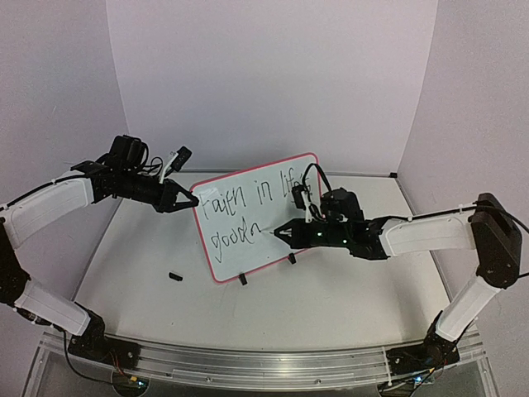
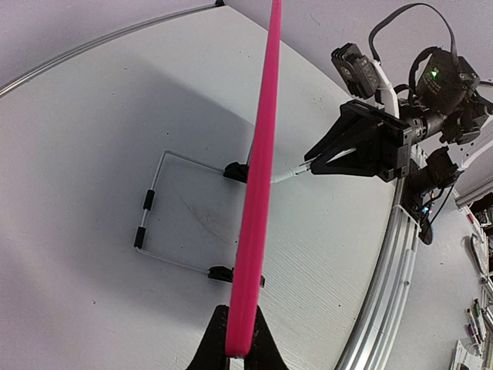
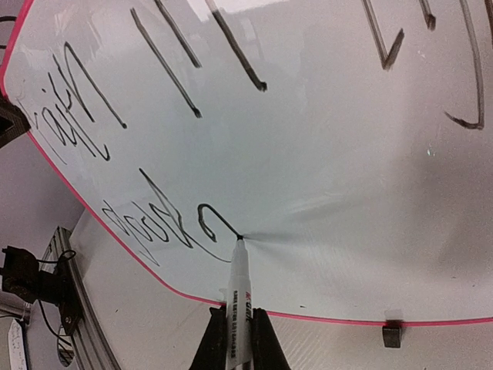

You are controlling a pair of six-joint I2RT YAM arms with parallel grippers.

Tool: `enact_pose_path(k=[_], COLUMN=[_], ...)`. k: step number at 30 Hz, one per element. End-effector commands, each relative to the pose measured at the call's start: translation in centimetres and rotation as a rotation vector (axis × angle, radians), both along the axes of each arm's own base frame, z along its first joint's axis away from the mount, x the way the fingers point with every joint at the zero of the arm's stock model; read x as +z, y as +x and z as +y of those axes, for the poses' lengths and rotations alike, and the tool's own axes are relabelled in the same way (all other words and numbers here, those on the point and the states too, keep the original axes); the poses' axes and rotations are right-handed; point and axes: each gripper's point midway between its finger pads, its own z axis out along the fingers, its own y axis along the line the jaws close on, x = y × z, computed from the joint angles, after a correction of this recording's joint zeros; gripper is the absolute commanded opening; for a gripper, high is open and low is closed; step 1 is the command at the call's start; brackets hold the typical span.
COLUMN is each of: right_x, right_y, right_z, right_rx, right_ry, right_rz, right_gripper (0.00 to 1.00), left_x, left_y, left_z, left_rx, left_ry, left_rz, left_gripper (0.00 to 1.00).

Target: Write a sentence on the whiteboard

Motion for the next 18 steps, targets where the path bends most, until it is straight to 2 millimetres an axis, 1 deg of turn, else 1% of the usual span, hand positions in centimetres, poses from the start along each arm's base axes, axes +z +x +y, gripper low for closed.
enact_pose_path(k=[1,5,12,16,18], right_x=[1.4,2.0,4.5,4.7,4.4], right_y=[0.6,0.2,0.0,0.4,0.6], right_z=[-0.7,-0.6,-0.7,-0.4,-0.1], right_rx=[-0.038,-0.017,-0.010,0.000,0.005], right_ry=[0.029,0.042,0.081,0.086,0.083], right_rz=[-0.032,-0.035,-0.073,-0.074,-0.068], right_gripper=[0.00,0.00,0.00,0.00,0.00], left_x=[-2.6,-2.5,-2.3,-2.2,-2.3], left_y=[0.3,0.3,0.2,0.2,0.2], left_z=[0.5,0.5,0.6,0.6,0.6], left_rx=[0.022,0.022,0.024,0.024,0.024], left_ry=[0.074,0.072,0.071,0.070,0.071], left_rz=[0.035,0.036,0.030,0.029,0.028], left_gripper=[0.00,0.00,0.00,0.00,0.00])
